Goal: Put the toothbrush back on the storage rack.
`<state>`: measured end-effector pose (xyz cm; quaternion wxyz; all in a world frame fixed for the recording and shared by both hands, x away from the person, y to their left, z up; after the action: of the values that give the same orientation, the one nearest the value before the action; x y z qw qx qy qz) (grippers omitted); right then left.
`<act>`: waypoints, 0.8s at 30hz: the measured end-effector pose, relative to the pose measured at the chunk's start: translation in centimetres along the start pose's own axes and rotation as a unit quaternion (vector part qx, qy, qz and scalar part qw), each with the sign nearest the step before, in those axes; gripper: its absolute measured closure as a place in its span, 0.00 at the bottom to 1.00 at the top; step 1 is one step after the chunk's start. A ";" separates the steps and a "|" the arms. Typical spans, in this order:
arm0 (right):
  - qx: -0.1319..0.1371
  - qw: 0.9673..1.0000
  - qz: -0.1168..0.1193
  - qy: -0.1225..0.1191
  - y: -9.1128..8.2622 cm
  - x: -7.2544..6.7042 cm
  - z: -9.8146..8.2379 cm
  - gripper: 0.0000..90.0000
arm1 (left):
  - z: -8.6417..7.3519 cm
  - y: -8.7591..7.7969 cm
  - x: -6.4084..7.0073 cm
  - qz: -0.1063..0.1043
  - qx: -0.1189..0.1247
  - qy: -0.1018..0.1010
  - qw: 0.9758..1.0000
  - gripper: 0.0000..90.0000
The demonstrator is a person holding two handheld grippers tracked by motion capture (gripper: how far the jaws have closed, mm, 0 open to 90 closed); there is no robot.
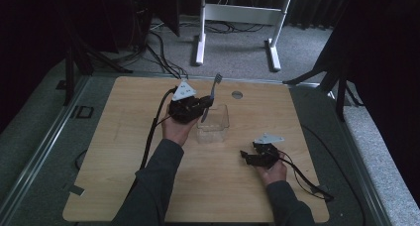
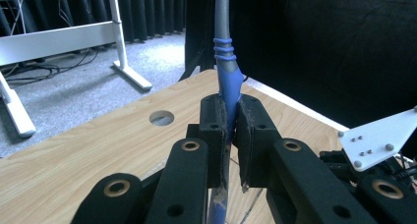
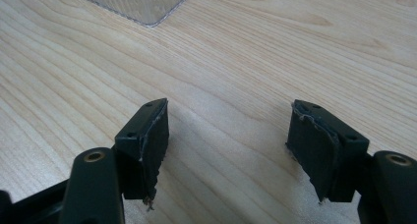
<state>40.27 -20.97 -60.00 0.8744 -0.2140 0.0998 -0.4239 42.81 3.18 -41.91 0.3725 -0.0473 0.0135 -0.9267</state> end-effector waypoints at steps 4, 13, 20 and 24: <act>0.000 1.000 0.000 0.000 0.0 0.0 0.0 0.35 | -0.2 0.2 -0.1 0.001 -0.004 0.001 1.000 0.92; 0.000 1.000 0.000 0.000 0.0 0.0 0.0 0.35 | -0.9 0.7 -0.7 0.005 -0.012 0.000 1.000 0.92; 0.000 1.000 0.000 -0.001 0.0 0.0 0.0 0.35 | -1.5 1.1 -1.0 0.010 -0.024 0.006 1.000 0.92; 0.000 1.000 0.000 0.000 0.0 0.0 0.0 0.35 | -1.9 1.4 -1.2 0.013 -0.032 0.011 0.999 0.91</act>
<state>40.27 -20.97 -60.00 0.8745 -0.2139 0.0994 -0.4239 44.42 2.96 -44.01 0.3823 -0.0484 0.0476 -0.9216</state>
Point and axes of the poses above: each handheld gripper's, and its own axes: y roughly forward along the jaws, z roughly out of its top, x roughly to its right, the point moved 6 cm from there along y, roughly forward along the jaws, and after that the axes turned 15 degrees about x, right-handed, at the moved point
